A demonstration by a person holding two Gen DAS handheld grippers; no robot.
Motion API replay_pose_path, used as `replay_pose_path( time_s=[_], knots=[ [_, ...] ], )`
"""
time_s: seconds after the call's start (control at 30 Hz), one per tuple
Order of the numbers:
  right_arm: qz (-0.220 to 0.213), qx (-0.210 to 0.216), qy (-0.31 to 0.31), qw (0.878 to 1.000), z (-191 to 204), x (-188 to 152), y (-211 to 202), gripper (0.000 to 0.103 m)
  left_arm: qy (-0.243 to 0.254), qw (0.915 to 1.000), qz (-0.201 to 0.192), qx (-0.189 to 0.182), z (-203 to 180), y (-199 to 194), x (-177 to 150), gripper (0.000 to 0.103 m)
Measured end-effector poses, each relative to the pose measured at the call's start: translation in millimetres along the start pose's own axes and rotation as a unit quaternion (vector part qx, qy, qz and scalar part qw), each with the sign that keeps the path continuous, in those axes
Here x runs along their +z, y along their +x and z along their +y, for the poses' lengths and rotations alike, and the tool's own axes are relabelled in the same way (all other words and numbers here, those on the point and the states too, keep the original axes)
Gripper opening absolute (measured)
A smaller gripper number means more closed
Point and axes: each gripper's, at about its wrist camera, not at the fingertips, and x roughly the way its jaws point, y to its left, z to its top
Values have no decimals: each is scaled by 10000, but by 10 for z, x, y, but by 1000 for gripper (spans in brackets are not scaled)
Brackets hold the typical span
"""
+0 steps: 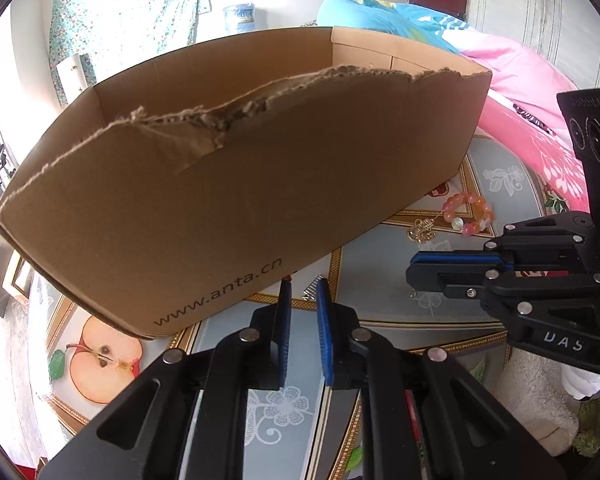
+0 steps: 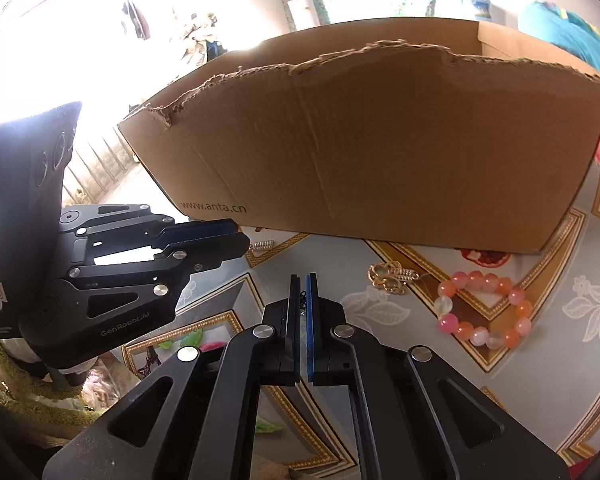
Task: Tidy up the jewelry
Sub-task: 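Grasp the small gold charm with the right tool and lift it, then carry the gold charm into the box and open the right tool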
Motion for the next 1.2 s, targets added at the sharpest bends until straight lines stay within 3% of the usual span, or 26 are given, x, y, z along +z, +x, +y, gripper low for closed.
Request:
replay_pose_path(
  time_s=[0.53, 0.6, 0.83, 1.2],
  knots=[
    [-40, 153, 349, 9993, -301, -69, -73, 1, 9, 9997, 199, 154, -90, 116, 87, 14],
    [-53, 182, 394, 9990, -316, -88, -101, 1, 58, 9997, 215, 123, -110, 120, 88, 6],
    [-168, 244, 497, 9983, -355, -98, -231, 1, 70, 9996, 232, 110, -142, 102, 92, 4],
    [-439, 310, 435, 9976, -297, -127, -374, 1, -41, 10000, -47, 16, -112, -208, 103, 4]
  ],
)
